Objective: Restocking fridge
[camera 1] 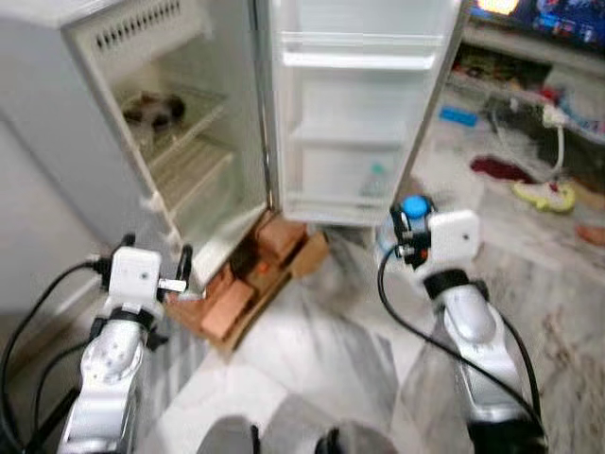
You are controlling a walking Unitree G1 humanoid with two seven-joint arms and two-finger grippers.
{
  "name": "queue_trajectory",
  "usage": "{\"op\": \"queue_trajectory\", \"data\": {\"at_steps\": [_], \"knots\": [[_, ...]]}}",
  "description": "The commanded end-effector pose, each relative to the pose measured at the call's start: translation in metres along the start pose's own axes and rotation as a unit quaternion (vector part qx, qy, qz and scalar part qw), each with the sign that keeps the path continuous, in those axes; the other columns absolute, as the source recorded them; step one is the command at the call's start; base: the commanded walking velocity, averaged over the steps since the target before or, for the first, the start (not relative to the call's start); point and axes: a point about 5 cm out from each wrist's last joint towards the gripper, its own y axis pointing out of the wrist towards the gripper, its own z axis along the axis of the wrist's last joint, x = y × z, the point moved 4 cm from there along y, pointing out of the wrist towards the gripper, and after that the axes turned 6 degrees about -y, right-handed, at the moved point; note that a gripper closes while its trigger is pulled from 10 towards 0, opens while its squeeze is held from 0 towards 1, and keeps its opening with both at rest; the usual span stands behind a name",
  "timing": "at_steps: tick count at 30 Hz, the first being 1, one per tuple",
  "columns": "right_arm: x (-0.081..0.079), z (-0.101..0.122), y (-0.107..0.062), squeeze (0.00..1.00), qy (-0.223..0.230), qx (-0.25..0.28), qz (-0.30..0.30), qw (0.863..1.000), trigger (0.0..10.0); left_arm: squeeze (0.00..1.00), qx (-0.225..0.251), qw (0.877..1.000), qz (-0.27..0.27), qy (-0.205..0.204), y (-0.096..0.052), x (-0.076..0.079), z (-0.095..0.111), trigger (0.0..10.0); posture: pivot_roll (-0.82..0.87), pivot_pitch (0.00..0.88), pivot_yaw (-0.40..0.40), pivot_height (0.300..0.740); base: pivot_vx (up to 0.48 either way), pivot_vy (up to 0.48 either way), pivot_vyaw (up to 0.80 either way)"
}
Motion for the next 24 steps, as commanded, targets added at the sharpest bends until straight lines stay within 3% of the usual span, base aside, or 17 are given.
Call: {"op": "queue_trajectory", "data": {"at_steps": [1,5,24], "knots": [[0.002,0.013,0.0038,0.0,0.002,0.026,-0.006,1.0,10.0,0.0,0.011,1.0,-0.009,0.01,0.0007,-0.0009,0.0051,10.0,0.0,0.099,-0.064,0.74,0.0,0.0,0.0],[0.0014,0.014,0.0034,0.0,0.003,0.028,-0.004,1.0,10.0,0.0,0.015,1.0,-0.02,0.008,0.0003,0.0024,0.0064,10.0,0.0,0.102,-0.064,0.74,0.084,0.0,0.0],[0.0005,0.0136,0.0041,0.0,0.0,0.029,-0.003,1.0,10.0,0.0,0.02,0.999,-0.032,0.004,0.0002,0.0082,0.0081,10.0,0.0,0.107,-0.065,0.74,0.401,0.0,0.0]]}}
